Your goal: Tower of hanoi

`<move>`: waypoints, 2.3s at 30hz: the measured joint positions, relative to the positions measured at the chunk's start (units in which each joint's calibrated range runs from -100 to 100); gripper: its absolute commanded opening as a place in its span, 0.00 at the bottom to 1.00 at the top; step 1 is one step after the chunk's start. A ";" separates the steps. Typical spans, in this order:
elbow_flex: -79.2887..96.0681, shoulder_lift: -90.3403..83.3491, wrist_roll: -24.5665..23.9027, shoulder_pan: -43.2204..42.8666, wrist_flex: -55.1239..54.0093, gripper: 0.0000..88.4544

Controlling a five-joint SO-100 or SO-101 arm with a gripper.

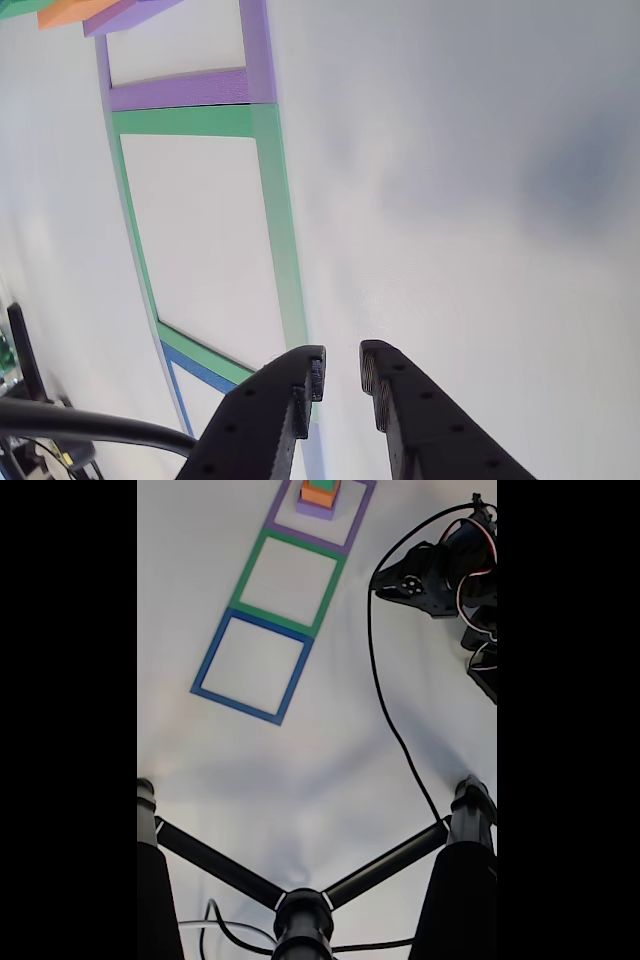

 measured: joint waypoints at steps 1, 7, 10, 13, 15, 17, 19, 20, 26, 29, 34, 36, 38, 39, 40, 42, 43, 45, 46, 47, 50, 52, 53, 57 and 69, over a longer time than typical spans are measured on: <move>0.00 0.00 0.00 0.00 0.00 0.00; 0.00 0.00 0.00 0.00 0.00 0.00; 0.00 0.00 0.00 0.00 0.00 0.00; 0.00 0.00 0.00 0.00 0.00 0.00; 0.00 0.00 0.00 0.00 0.00 0.00; 0.00 0.00 0.00 0.00 0.00 0.00; 0.00 0.00 0.00 0.00 0.00 0.00; 0.00 0.00 0.00 0.00 0.00 0.00; 0.00 0.00 0.00 0.00 0.00 0.00; 0.00 0.00 0.00 0.00 0.00 0.00; 0.00 0.00 0.00 0.00 0.00 0.00; 0.00 0.00 0.00 0.00 0.00 0.00; 0.00 0.00 0.00 0.00 0.00 0.00; 0.00 0.00 0.00 0.00 0.00 0.00; 0.00 0.00 0.00 0.00 0.00 0.00; 0.00 0.00 0.00 0.00 0.00 0.00; 0.00 0.00 0.00 0.00 0.00 0.00; 0.00 0.00 0.00 0.00 0.00 0.00; 0.00 0.00 0.00 0.00 0.00 0.00; 0.00 0.00 0.00 0.00 0.00 0.00; 0.00 0.00 0.00 0.00 0.00 0.00; 0.00 0.00 0.00 0.00 0.00 0.00; 0.00 0.00 0.00 0.00 0.00 0.00; 0.00 0.00 0.00 0.00 0.00 0.00; -4.13 7.30 34.44 1.55 -9.18 0.00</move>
